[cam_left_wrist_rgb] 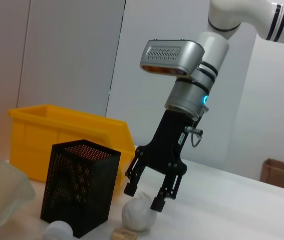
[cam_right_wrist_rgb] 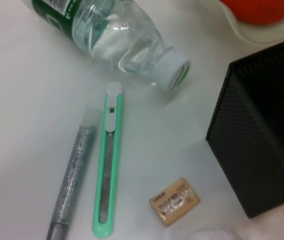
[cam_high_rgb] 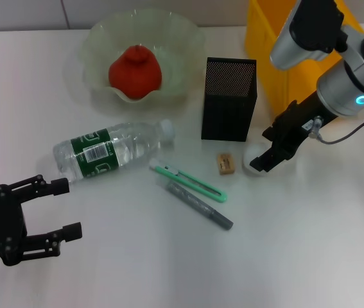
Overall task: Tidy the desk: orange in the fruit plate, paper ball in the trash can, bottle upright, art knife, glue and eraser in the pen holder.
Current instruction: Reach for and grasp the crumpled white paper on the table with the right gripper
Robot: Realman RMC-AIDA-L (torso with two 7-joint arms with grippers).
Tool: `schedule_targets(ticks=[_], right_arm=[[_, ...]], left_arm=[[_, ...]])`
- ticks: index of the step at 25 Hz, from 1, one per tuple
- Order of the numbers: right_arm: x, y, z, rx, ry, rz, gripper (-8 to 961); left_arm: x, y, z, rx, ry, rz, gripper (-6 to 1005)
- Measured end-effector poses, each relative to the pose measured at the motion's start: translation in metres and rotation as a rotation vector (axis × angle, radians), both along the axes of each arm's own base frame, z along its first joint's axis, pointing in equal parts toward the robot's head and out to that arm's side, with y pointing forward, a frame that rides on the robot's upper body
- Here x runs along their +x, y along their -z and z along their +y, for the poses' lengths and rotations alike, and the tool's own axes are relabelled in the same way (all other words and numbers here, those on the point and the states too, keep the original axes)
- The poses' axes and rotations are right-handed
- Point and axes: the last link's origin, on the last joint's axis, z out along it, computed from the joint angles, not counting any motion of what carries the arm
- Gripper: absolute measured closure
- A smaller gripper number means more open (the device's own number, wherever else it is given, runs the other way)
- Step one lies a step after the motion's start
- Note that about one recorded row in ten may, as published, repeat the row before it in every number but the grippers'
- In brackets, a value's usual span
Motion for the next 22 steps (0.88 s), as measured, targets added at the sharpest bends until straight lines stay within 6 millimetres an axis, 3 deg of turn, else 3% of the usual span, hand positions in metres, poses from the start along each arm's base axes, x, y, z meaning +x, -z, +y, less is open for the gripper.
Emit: schedule_targets(ticks=[8, 22], right_arm=[[0.006, 0.013, 0.0, -0.001, -0.013, -0.003, 212], [0.007, 0.015, 0.0, -0.002, -0.015, -0.009, 211]], left_arm=[[0.0, 0.0, 0.0, 0.002, 0.002, 0.001, 170], [0.001, 0.0, 0.001, 0.003, 0.004, 0.0, 170]])
